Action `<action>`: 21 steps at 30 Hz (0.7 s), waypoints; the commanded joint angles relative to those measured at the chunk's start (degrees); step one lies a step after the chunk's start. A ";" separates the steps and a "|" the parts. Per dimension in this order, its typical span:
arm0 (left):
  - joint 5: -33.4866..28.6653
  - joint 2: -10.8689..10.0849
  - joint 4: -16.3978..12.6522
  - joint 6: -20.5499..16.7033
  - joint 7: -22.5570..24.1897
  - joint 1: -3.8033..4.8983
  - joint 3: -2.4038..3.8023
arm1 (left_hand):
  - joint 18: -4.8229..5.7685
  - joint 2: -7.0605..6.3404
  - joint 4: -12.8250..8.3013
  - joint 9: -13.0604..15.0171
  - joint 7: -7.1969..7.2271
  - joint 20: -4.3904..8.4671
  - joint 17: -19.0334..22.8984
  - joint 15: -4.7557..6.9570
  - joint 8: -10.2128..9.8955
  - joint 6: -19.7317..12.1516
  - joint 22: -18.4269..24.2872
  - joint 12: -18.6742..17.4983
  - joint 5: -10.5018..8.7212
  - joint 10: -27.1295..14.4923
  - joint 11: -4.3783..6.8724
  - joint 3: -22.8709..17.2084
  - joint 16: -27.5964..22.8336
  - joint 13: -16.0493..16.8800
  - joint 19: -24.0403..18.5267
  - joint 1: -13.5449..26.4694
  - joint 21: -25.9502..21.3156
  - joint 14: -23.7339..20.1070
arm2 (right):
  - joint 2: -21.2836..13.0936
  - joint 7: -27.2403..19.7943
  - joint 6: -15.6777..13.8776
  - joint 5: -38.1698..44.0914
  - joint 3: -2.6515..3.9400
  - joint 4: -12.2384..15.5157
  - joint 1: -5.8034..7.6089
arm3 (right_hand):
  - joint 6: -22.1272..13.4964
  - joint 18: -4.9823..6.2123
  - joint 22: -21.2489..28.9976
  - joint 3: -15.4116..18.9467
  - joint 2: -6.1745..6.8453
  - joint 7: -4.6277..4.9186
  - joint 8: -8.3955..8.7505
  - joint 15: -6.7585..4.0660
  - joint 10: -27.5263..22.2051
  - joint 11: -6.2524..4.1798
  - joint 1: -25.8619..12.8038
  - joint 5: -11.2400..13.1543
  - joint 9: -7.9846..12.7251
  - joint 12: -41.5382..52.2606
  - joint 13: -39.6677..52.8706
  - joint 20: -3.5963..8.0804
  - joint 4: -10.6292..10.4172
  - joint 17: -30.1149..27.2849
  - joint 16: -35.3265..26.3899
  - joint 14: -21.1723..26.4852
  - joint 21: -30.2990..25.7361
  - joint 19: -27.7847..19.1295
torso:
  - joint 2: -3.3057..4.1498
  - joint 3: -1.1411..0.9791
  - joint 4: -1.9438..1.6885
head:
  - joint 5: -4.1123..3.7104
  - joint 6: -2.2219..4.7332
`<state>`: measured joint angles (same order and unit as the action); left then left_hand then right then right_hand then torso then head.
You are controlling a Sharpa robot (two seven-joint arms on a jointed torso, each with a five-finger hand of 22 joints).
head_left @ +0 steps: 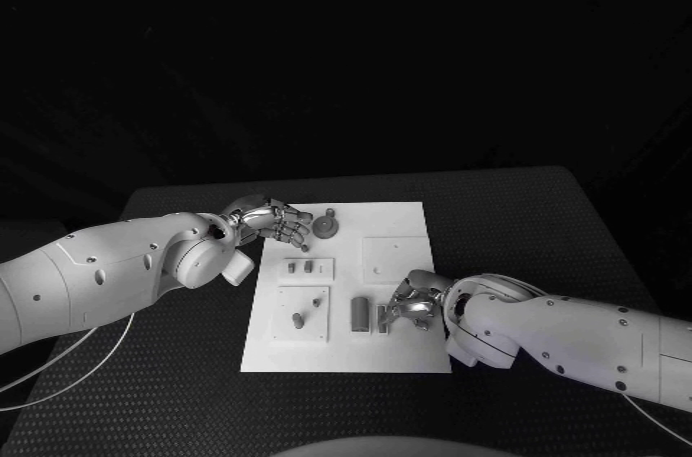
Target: Assemble the parts on the task board
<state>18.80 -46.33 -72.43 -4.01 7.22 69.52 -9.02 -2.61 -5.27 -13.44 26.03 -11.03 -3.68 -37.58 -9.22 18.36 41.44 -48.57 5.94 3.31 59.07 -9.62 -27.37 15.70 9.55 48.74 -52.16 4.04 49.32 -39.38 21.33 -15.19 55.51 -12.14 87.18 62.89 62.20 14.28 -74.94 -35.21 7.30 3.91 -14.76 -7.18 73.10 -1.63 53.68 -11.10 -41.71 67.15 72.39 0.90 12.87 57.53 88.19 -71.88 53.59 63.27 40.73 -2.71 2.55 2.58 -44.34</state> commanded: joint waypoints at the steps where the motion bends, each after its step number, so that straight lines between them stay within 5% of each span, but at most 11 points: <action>1: 0.14 0.18 0.29 0.09 0.74 0.06 0.03 | -0.73 -0.12 -0.27 -0.06 -1.69 0.00 -0.07 -0.20 -0.34 0.39 0.09 -0.15 -0.06 0.44 -0.08 0.17 -0.34 0.08 -0.51 0.22 -0.03 -0.16 | -0.43 -2.87 -0.96 -3.80 -0.28 -0.22 -0.60 | -2.26 0.72 -0.67 -0.43 3.22 1.24 0.69 0.29 -0.72 0.54 -1.58 0.18 4.58 -0.56 -0.18 -0.12 -2.63 -0.44 -0.28 0.68 -0.30 0.14 | -0.06 -0.03 0.05 | 0.05 0.42; 6: -0.03 0.52 1.33 -1.08 1.74 0.06 0.03 | -0.74 -0.10 -0.31 -0.06 -1.66 0.02 -0.10 -0.18 -0.30 0.47 0.09 -0.09 -0.06 0.58 -0.03 0.16 -0.34 0.12 -0.47 0.15 -0.01 -0.11 | -1.20 -4.89 -0.82 -5.85 0.57 0.05 0.20 | -3.81 0.72 -0.83 -0.91 6.62 1.81 1.29 0.75 -2.39 1.04 -3.52 0.30 4.73 -1.28 -0.58 -0.11 -6.98 -1.39 -0.36 1.84 -0.52 -0.26 | -0.09 -0.02 0.08 | 0.11 1.38; 12: -1.21 1.37 3.11 -3.42 3.80 0.05 0.03 | -0.83 0.15 -0.44 -0.02 -1.41 0.19 -0.38 0.07 0.04 1.12 0.02 0.52 -0.03 1.95 0.55 0.04 -0.09 0.48 0.03 -0.14 0.19 0.59 | -1.80 -8.46 -1.62 -8.00 1.48 -1.66 1.82 | -4.37 0.72 -0.97 -0.63 7.60 2.02 1.37 0.93 -3.52 1.21 -4.47 0.39 4.64 -1.68 -0.82 -0.22 -8.80 -1.98 -0.37 2.78 -0.58 -0.75 | -0.23 0.02 0.22 | -0.18 3.01; 16: -3.27 1.34 2.45 -5.93 4.84 0.05 0.04 | -0.62 0.53 -0.69 0.05 -0.93 0.42 -0.75 0.58 0.59 2.29 0.06 1.12 0.02 3.47 1.21 -0.11 0.44 0.83 0.16 -0.47 0.09 1.94 | -1.49 -16.75 0.19 -14.81 2.09 -5.61 2.79 | -5.32 0.72 -1.05 -0.52 6.46 2.34 1.71 1.11 -4.29 1.45 -3.48 0.45 4.66 -2.03 -1.04 -0.17 -8.29 -2.55 -0.42 3.46 -0.58 -1.07 | -0.57 -0.01 0.55 | -0.03 4.17; 21: -4.71 0.88 0.88 -6.60 5.97 0.24 0.15 | 0.05 1.50 -1.71 0.14 -0.09 0.97 -1.15 1.54 1.47 4.41 0.03 1.67 0.05 5.47 2.02 -0.87 1.02 1.18 0.29 -2.24 0.09 3.88 | 0.76 -25.81 3.53 -19.35 4.57 -14.15 2.98 | -6.13 0.72 -1.10 1.28 2.66 2.67 1.73 1.51 -6.41 1.82 -2.88 0.44 4.40 -3.24 -1.92 -0.65 -6.03 -4.77 -0.85 5.76 -0.82 -2.37 | -1.44 -0.19 1.32 | 0.57 6.19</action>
<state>16.43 -45.49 -71.21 -8.40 10.45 69.53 -8.97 -2.19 -3.54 -14.91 26.08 -11.14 -2.93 -38.69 -7.60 19.65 45.55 -48.58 7.40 3.31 64.21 -7.55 -28.20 16.37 10.68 49.04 -53.90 4.04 52.84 -39.08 5.43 -14.85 42.03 -7.71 74.65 65.92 56.69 14.63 -74.94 -33.98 10.52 6.19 -13.18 -5.59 67.07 0.21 50.78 -10.87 -37.25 64.22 70.68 0.26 6.34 53.14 87.51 -66.65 53.07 61.16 39.88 -2.79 3.33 2.82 -39.12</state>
